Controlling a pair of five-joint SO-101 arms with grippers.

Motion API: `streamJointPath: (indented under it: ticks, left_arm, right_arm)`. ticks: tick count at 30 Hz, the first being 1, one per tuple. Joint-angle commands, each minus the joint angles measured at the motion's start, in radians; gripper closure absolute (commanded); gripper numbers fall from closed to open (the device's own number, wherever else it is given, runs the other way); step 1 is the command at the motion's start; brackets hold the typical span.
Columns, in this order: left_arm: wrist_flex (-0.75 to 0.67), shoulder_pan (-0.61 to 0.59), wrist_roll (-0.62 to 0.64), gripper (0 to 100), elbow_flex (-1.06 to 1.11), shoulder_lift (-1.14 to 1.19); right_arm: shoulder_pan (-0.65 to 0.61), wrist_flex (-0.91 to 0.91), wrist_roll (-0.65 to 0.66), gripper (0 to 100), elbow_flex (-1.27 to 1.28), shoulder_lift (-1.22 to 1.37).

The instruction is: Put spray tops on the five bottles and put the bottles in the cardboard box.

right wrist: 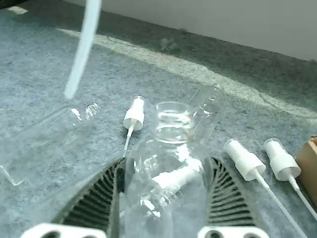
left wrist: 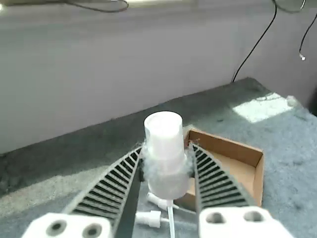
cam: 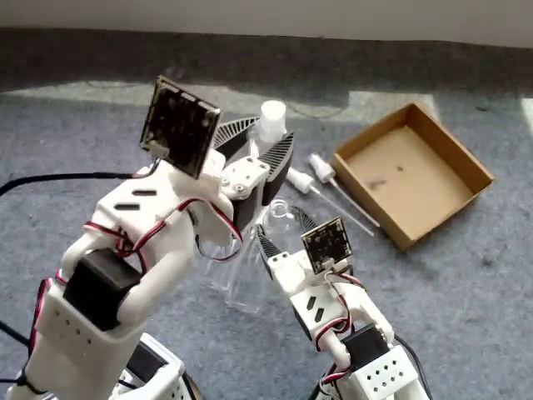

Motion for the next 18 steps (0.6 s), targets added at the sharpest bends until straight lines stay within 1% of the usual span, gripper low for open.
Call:
streamJointPath:
  ticks: [1,6,10,14,15,18]
  left_arm:
    - [-0.245,0.015,0.000,99,0.173,-0.171]
    - [-0.434,0.013,0.005,99,0.265,-0.185]
    - [-0.528,0.012,0.006,100,0.352,-0.185]
    - [-0.594,-0.033,0.011,100,0.469,-0.188]
    - [-0.600,-0.035,0.034,100,0.483,-0.193]
    - [-0.595,-0.035,0.163,100,0.486,-0.194]
  right_arm:
    - [-0.012,-0.035,-0.020,90.8,-0.021,-0.016]
    - [-0.010,-0.035,-0.020,90.8,-0.021,-0.016]
    - [-0.010,-0.035,-0.020,90.8,-0.019,-0.016]
    - [-0.010,-0.035,-0.020,90.8,-0.015,-0.016]
    - [-0.010,-0.035,-0.020,90.8,-0.013,-0.016]
    - [-0.008,-0.035,-0.020,90.8,-0.013,-0.016]
